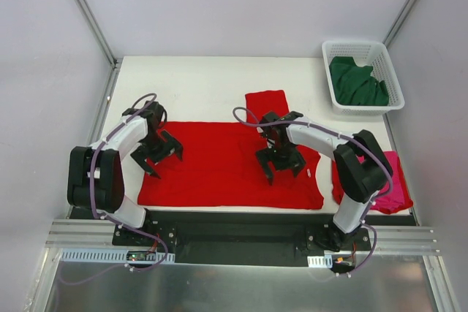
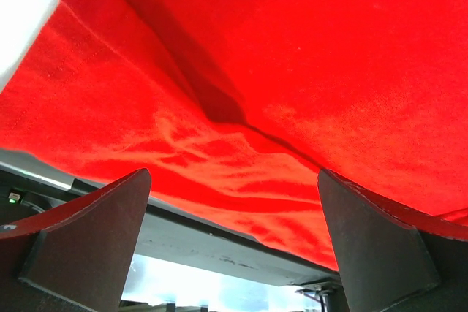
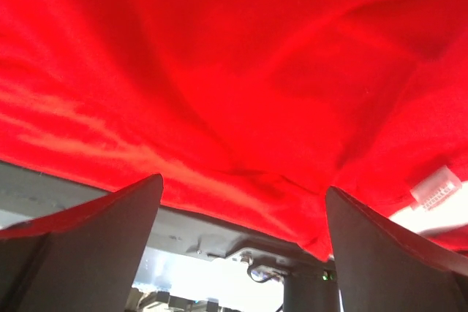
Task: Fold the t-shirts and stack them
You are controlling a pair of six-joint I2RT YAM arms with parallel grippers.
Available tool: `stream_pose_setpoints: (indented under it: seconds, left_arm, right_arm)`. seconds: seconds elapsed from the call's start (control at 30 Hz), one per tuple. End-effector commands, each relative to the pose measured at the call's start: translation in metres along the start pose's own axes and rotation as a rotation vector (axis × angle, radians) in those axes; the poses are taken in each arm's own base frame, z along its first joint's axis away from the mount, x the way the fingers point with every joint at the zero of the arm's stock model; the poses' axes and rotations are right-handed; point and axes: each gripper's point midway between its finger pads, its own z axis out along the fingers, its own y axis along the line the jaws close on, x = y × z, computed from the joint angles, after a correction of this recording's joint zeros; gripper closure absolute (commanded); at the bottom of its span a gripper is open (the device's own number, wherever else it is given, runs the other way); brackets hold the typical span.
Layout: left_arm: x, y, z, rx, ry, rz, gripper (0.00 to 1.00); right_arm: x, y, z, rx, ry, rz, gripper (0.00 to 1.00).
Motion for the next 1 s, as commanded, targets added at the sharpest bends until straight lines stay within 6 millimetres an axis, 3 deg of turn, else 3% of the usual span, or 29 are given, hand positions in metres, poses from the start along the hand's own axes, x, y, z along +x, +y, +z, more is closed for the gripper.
stream_pose_setpoints:
  seconds: [0.0,0.3,0.5,0.73,0.97]
  left_arm:
    - [0.0,0.01,0.011,-0.051,-0.009,0.027,0.01]
    - [0.006,0.014,0.043,-0.08,0.042,0.032,0.01]
    - [0.018,0.025,0.06,-0.086,0.08,0.029,0.01]
    - [0.022,0.029,0.061,-0.081,0.084,0.051,0.01]
    - [0.014,0.025,0.045,-0.055,0.038,0.102,0.01]
  right_arm:
    - [-0.009,0.002,0.003,0.009,0.003,-0.003,0.04]
    - [-0.017,0.011,0.014,-0.043,0.036,0.008,0.04]
    - [-0.008,0.01,0.021,-0.05,0.067,0.011,0.04]
    - [0.013,0.008,0.027,-0.055,0.116,0.014,0.04]
    - [0.022,0.01,0.025,-0.072,0.121,0.024,0.04]
